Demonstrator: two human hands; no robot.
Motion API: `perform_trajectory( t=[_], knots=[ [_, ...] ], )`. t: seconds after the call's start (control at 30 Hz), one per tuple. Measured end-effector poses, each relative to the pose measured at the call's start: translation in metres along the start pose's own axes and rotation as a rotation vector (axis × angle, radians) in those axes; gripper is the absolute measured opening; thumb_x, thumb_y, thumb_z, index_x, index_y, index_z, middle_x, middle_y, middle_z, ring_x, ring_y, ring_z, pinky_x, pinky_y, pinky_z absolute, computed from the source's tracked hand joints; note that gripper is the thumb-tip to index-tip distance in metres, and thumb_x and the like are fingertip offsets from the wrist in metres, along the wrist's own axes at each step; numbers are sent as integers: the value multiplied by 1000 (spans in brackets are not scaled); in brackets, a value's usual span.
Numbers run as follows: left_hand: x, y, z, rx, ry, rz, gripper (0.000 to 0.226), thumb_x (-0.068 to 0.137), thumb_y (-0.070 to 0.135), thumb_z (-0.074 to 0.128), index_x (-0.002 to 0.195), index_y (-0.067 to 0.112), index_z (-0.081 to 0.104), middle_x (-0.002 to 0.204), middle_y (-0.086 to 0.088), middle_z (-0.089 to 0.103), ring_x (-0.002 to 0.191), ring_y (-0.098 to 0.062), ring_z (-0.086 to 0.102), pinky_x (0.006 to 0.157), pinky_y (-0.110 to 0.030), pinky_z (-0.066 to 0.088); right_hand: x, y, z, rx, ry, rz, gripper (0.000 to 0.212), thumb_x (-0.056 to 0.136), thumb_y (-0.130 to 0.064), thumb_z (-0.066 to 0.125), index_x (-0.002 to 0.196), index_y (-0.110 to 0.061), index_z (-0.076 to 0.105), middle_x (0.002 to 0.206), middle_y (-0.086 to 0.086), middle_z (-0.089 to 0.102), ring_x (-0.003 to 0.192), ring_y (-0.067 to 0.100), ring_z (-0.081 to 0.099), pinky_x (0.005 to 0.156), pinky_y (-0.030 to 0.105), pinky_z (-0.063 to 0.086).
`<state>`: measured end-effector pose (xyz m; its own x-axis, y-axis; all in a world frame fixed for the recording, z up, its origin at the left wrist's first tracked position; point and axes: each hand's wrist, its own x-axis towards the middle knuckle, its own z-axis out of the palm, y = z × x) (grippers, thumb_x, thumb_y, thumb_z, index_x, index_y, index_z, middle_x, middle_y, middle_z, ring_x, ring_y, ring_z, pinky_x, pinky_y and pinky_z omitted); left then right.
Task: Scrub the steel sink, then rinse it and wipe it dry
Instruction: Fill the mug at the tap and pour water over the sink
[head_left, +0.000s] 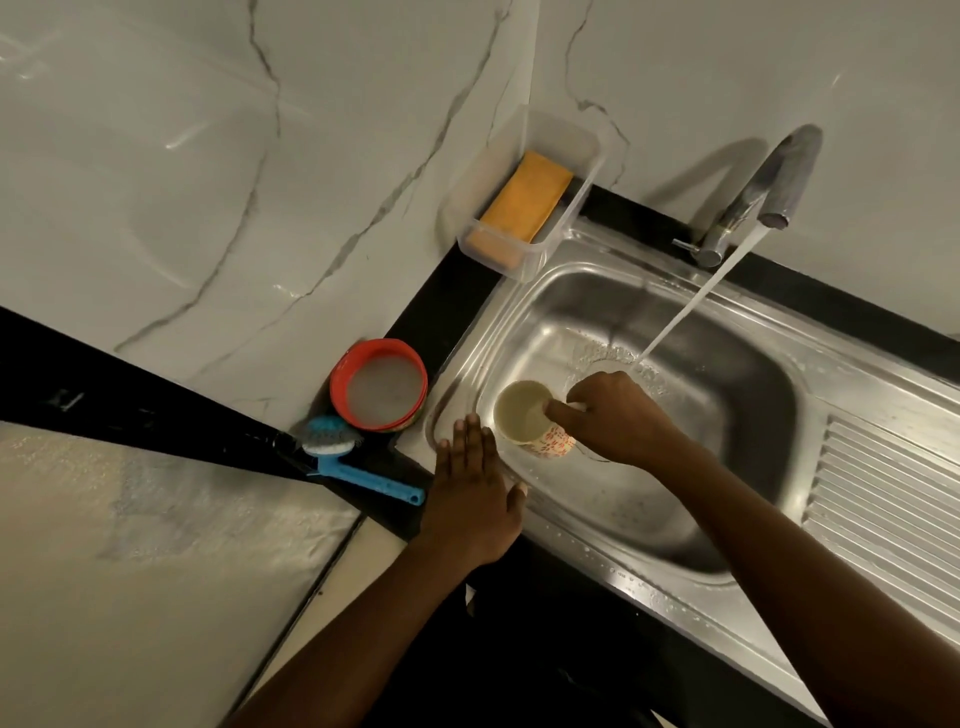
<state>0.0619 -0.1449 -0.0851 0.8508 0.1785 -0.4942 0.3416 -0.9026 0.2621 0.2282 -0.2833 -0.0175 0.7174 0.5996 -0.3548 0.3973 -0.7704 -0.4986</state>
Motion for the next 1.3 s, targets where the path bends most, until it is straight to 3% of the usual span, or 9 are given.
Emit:
perform_trajectory(
  t=[0.13,0.3,0.43,0.57,0.73,1.07,1.23,1.3],
  knots=[
    [6,-4,-4,7,48,-90,95,107,61,28,162,1,-21,169,-25,-28,158,-39,-26,126,-49,-16,5,-10,-2,-29,50,20,52,96,-44,60,55,-12,60,54,6,61,53,24,62,49,30,43],
    [12,-5,-1,41,72,-122,99,105,62,30,162,0,-21,169,-28,-28,158,-43,-24,128,-54,-12,7,-30,-1,-89,1,-78,47,95,-42,58,57,-12,58,56,5,58,51,19,54,51,30,40],
    [-5,3,4,48,37,-76,89,108,58,24,164,1,-15,169,-28,-26,159,-43,-23,129,-52,-12,-4,-25,2,-115,-26,-134,48,93,-46,56,63,-10,67,58,5,62,54,23,63,53,40,53],
    [-19,14,10,46,-32,-6,82,108,55,19,167,6,-9,174,-22,-19,161,-38,-19,129,-53,-11,-24,1,-2,-83,-28,-92,49,92,-47,59,62,-8,65,58,8,62,56,26,63,55,43,53],
    [-35,18,3,-47,-128,147,71,113,48,23,169,14,-2,177,-8,-16,162,-24,-19,130,-42,-13,-57,33,-16,-46,52,19,46,91,-46,64,67,-7,69,64,7,63,60,22,62,61,43,54],
    [-38,6,0,47,-112,62,87,109,57,26,165,3,-12,173,-22,-22,161,-38,-21,132,-51,-7,-88,4,-9,-175,125,89,42,91,-42,61,68,-7,65,65,8,61,62,27,60,60,39,50],
    [-32,-5,7,147,-39,159,83,109,58,23,167,4,-1,175,-24,-10,162,-40,-13,132,-56,0,-88,-14,4,-150,110,41,44,91,-42,60,61,-9,62,59,0,49,58,23,54,57,34,41],
    [-36,-9,10,177,-7,223,82,108,58,23,168,5,5,176,-23,-5,163,-40,-9,132,-57,2,-93,-13,6,-134,112,37,45,91,-42,61,61,-9,63,58,0,49,57,21,52,57,37,44]
  ],
)
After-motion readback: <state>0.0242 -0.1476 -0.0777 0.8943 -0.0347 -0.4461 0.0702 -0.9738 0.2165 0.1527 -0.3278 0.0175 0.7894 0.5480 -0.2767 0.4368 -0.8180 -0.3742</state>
